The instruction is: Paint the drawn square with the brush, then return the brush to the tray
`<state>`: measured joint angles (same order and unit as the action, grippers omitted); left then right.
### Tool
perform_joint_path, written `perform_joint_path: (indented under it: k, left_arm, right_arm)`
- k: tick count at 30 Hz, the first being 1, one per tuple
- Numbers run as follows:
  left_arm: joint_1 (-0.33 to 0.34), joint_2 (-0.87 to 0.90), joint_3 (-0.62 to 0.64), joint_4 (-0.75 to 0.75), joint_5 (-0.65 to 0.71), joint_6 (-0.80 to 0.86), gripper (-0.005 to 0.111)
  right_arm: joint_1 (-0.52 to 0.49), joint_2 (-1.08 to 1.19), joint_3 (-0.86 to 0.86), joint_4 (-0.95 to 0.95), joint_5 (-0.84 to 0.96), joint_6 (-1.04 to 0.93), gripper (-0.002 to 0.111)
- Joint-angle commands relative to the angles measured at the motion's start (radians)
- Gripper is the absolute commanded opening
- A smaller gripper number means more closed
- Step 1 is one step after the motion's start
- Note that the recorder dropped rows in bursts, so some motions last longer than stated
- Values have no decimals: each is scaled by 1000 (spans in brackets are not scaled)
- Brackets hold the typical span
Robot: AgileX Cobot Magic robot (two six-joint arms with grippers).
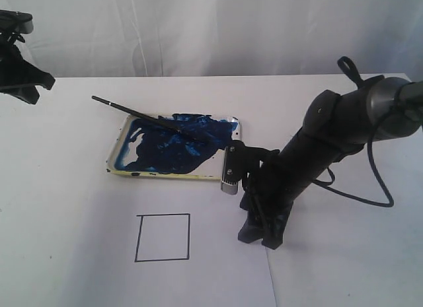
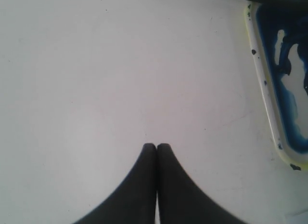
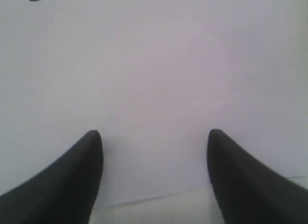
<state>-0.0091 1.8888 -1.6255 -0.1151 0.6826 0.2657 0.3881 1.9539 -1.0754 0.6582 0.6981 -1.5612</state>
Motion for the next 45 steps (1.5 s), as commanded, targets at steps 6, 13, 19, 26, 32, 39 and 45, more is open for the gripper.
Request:
perform_joint_path:
  k: [6, 13, 19, 26, 32, 39, 45]
  left_arm:
    - [-3, -4, -4, -11, 6, 1, 0]
    - [-3, -3, -4, -11, 26, 1, 0]
    - [-3, -3, -4, -11, 8, 58, 0]
    - [-3, 71, -113, -40, 143, 161, 0]
    - [-3, 187, -321, -60, 291, 167, 0]
    - [-3, 305, -448, -209, 305, 435, 28]
    - [-3, 375, -446, -330, 244, 930, 74]
  right_arm:
    - [0, 18, 17, -50, -31, -7, 60]
    - [0, 54, 17, -79, -51, -7, 60]
    - [0, 54, 17, -79, -49, -7, 60]
    - [0, 54, 17, -79, -49, -5, 60]
    - [0, 54, 17, -79, -49, -5, 60]
    - [0, 54, 17, -79, -49, -5, 60]
    - [0, 54, 17, -79, -49, -5, 60]
